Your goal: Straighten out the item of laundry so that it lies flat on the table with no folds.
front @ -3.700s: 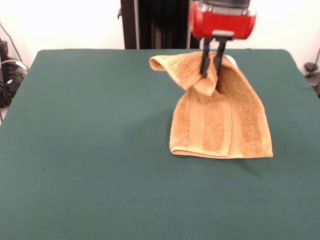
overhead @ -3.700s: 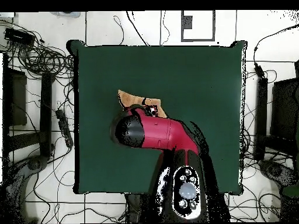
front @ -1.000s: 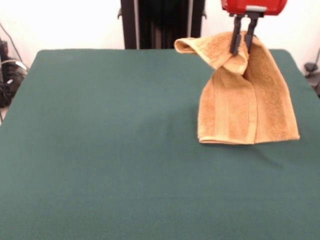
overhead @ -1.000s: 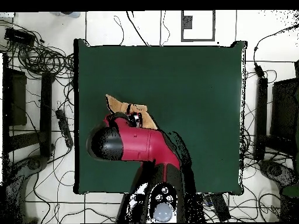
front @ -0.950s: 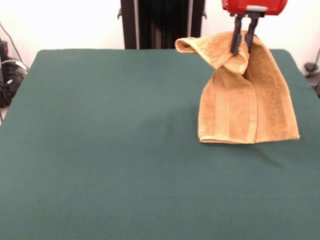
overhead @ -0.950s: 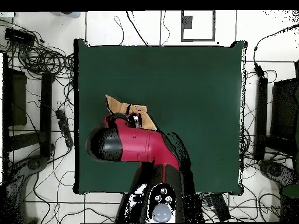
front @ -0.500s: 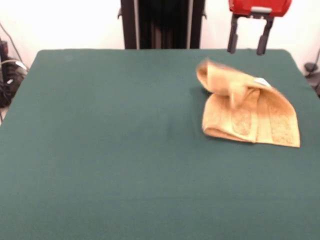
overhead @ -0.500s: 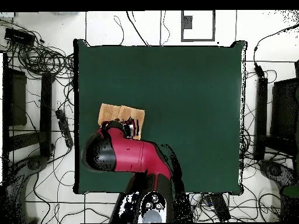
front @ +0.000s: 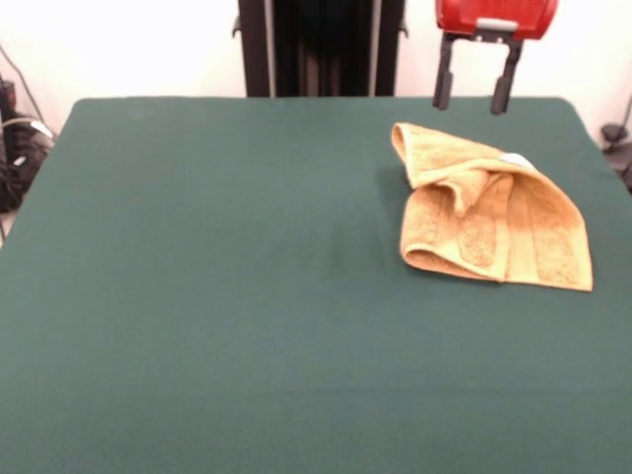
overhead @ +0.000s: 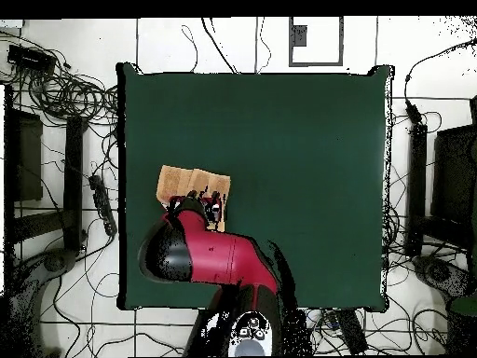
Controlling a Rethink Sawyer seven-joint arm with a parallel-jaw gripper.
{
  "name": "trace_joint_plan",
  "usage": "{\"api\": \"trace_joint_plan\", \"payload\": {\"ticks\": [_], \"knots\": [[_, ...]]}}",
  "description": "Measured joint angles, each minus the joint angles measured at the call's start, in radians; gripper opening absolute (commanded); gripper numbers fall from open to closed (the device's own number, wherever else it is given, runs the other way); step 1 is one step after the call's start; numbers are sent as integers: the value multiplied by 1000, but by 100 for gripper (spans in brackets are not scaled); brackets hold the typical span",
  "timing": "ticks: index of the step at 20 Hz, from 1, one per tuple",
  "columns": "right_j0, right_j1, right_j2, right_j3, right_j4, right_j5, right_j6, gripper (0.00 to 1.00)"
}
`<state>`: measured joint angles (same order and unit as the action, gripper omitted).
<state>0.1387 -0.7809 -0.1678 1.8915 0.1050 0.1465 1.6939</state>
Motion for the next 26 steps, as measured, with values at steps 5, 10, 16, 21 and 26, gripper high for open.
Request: {"api": "trace_joint_plan", "payload": {"ticks": [5,10,16,21,26], "knots": [[-5,6,1,0,4,-5,0,100],[-7,49,1,-30,7,-5,0,100],[-8,138,0,-126,18,-1,0,100],[-11,203,0,-220,42,31,0,100],[-31,248,0,-280,54,40,0,100]]}}
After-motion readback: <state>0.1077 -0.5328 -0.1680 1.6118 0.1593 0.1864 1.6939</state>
